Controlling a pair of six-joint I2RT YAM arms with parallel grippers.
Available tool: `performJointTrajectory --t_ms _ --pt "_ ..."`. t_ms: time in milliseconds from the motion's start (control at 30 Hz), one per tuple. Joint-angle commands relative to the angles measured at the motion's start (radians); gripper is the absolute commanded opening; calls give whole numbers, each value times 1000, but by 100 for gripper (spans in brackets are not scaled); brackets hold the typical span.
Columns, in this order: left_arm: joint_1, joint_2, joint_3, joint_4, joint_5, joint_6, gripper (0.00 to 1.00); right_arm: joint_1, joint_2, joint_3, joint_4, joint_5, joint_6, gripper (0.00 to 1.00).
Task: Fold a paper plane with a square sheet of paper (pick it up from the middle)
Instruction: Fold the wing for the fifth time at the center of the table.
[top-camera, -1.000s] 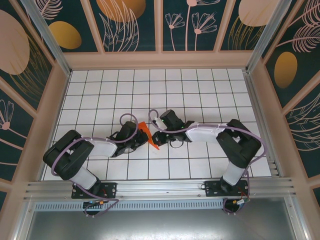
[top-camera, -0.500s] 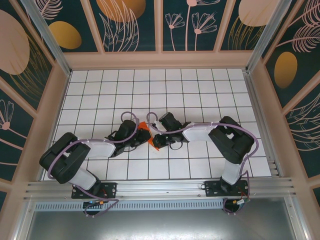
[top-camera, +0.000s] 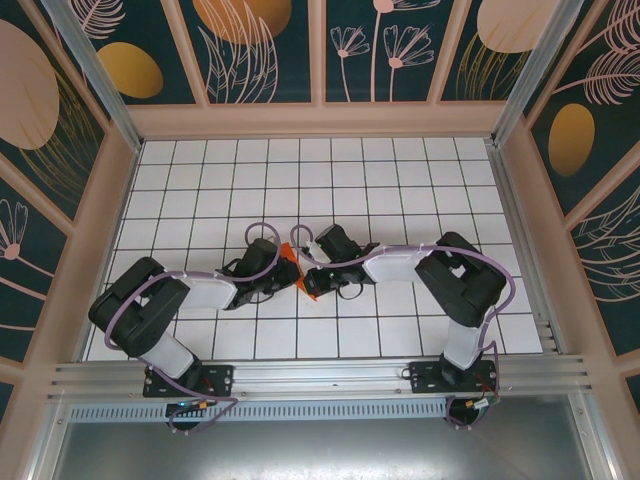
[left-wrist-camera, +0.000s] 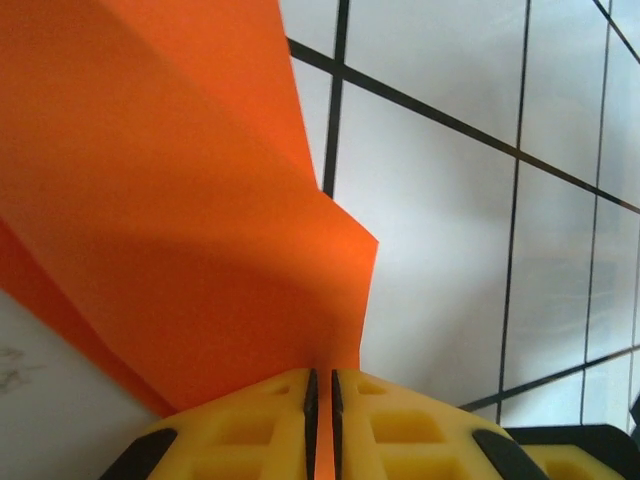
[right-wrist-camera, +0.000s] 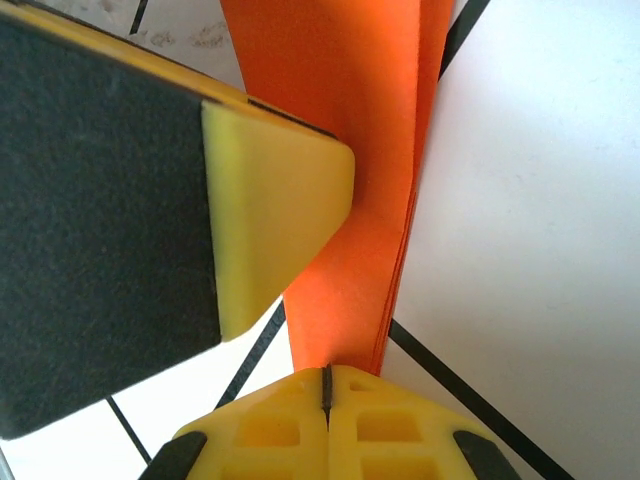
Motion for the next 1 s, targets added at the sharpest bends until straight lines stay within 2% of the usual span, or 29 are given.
performJointTrajectory --t_ms 0,167,767,867,967 --pt "11 1 13 -102 -120 24 17 13 62 -29 -123 72 -18 0" --pt "53 6 9 -110 -134 43 17 13 60 -68 -146 90 -23 0" --pt "316 -21 17 -118 -124 196 18 13 64 -92 -150 105 -27 0" --pt "335 -48 35 -135 -120 215 18 13 61 -92 -147 101 -29 0" --pt "336 -97 42 -126 -61 234 17 15 59 -90 -145 96 -27 0"
